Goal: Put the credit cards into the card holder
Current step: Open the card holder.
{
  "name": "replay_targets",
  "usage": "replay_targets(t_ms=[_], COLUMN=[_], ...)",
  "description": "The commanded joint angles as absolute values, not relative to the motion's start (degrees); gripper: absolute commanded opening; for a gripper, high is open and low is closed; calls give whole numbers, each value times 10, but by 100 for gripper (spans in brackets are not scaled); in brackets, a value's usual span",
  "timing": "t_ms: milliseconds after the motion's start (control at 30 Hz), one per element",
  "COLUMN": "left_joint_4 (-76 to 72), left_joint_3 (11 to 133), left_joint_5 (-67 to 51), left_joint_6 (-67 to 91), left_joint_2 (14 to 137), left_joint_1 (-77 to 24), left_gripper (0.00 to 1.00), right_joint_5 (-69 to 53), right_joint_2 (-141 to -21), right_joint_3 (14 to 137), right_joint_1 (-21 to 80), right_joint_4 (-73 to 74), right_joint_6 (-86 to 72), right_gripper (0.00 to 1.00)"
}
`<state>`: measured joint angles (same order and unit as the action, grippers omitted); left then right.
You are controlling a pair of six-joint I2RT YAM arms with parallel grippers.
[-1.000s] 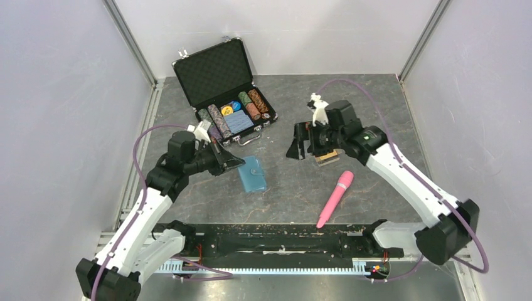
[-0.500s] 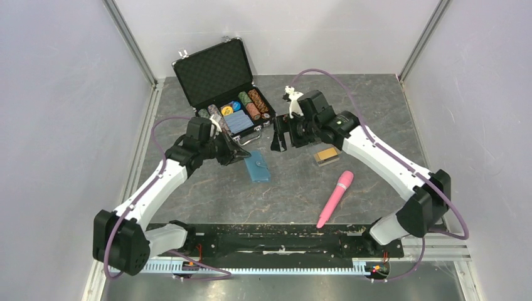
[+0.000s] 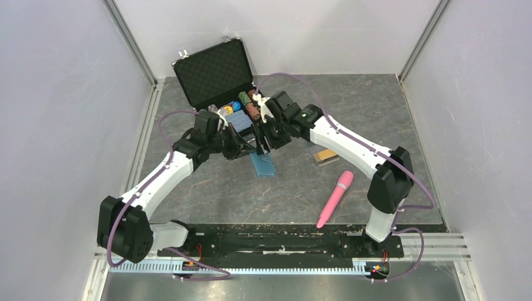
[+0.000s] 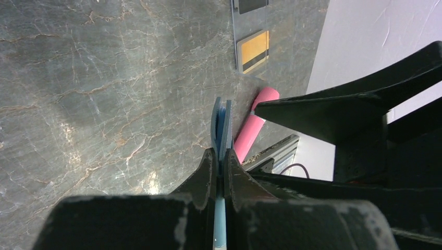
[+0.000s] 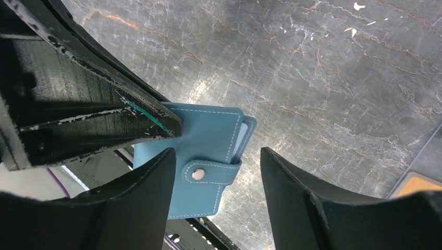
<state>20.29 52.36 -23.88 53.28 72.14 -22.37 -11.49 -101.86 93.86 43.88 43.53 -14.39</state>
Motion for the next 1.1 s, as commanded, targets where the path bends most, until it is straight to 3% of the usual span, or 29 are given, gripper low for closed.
replay_targets(t_ms=[0, 400, 700, 1067], left_joint_4=[171, 178, 200, 226], left_joint_3=[541, 542, 542, 530], left_joint_5=[-226, -218, -201, -189], left_joint_6=[557, 558, 553, 545], left_joint_2=[721, 718, 699, 664], left_joint_1=[-228, -228, -228, -228], left_gripper=[2, 2, 2, 2], right_joint_5=[-92, -45, 58, 113], right_joint_2=[-1037, -1050, -1057, -1052], right_joint_3=[976, 978, 964, 950], right_joint_1=[457, 497, 505, 497], right_joint_4=[459, 499, 542, 556], right_joint_6=[-121, -107, -93, -84], right_gripper=[60, 37, 17, 11])
